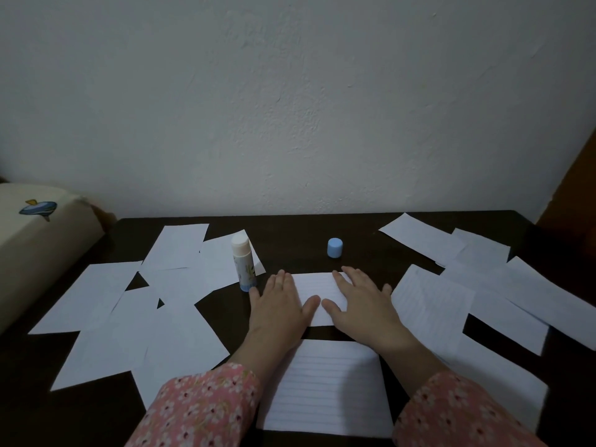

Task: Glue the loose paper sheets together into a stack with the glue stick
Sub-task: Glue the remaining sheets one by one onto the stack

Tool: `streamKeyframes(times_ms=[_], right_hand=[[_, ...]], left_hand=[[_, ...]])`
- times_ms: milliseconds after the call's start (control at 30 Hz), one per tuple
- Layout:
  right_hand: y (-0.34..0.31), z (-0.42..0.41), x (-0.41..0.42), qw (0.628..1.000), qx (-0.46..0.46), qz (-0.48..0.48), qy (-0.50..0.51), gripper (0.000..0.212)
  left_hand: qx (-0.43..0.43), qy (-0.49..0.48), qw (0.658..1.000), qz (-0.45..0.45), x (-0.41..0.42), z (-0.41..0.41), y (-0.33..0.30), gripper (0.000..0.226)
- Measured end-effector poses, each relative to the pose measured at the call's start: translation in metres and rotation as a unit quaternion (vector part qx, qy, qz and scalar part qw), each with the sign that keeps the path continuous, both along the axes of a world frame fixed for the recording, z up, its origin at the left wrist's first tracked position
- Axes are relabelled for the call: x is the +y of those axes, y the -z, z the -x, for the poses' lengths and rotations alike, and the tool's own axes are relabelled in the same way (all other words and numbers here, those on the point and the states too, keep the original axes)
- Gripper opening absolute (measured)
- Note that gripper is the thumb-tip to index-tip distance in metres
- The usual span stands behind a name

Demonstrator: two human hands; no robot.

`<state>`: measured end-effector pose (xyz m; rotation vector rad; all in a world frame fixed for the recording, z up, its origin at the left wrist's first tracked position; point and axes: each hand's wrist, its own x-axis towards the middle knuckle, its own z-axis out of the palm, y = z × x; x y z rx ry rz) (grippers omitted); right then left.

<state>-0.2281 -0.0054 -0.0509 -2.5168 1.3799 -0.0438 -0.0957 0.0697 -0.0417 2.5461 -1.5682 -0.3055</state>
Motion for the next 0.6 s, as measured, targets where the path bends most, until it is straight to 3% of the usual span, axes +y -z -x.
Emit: streamKeyframes(times_ms=[333,467,600], right_hand=[[-0.006,0.013,0.012,0.995,0.048,0.048,-0.074,0.063],[-0.007,0.016,0.011,0.992,0.068,-0.010,-0.102,0.057],[-0.009,0.020,0.005,0.990,0.079,-0.043,-0.109,0.056]], left_hand=[[-0.031,0.098,0.994,0.039,0.013,0.003,-0.006,0.070],[0.010,0.145,0.989,0.006,0.014,-0.001,-0.008,0.059],[0.054,0.145,0.987,-0.042,0.013,-0.012,-0.012,0.063]])
